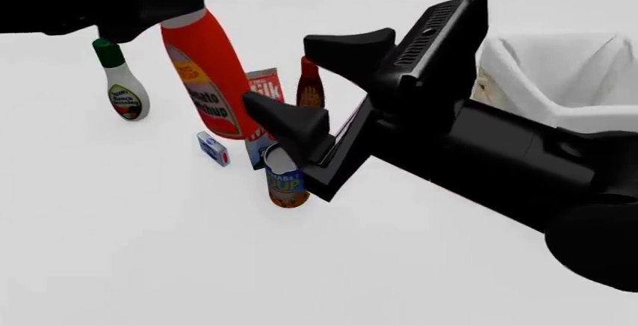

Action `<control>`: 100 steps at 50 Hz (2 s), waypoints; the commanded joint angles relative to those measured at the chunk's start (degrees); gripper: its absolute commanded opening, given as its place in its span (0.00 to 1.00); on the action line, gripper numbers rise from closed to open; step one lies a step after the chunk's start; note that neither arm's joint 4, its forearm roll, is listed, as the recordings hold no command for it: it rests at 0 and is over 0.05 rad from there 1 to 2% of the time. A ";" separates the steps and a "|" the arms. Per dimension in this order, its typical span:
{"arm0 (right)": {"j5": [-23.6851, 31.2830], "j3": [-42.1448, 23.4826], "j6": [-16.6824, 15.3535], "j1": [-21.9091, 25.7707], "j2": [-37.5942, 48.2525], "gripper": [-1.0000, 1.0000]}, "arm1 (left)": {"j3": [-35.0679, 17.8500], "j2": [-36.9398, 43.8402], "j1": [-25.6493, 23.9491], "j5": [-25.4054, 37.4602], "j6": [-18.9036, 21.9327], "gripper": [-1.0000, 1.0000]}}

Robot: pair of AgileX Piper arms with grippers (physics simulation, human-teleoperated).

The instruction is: Pick the ketchup and place it in the basket.

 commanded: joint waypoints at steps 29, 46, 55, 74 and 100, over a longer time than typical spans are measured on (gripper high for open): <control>-0.79 -4.98 0.39 0.49 7.96 1.00 | -0.99 -0.38 -0.67 0.72 0.41 0.00; -0.23 -6.89 0.92 1.14 9.87 1.00 | -0.97 -0.86 -1.15 1.36 0.26 0.00; 0.32 -7.88 1.13 1.85 10.56 1.00 | -0.74 -1.19 -1.17 1.49 0.07 0.00; 0.95 -9.67 1.51 2.44 12.49 1.00 | -0.70 -1.37 -1.46 1.69 -0.12 0.00; 0.08 -11.26 1.56 0.62 15.61 0.00 | -1.68 -2.19 -2.47 2.95 -0.84 0.00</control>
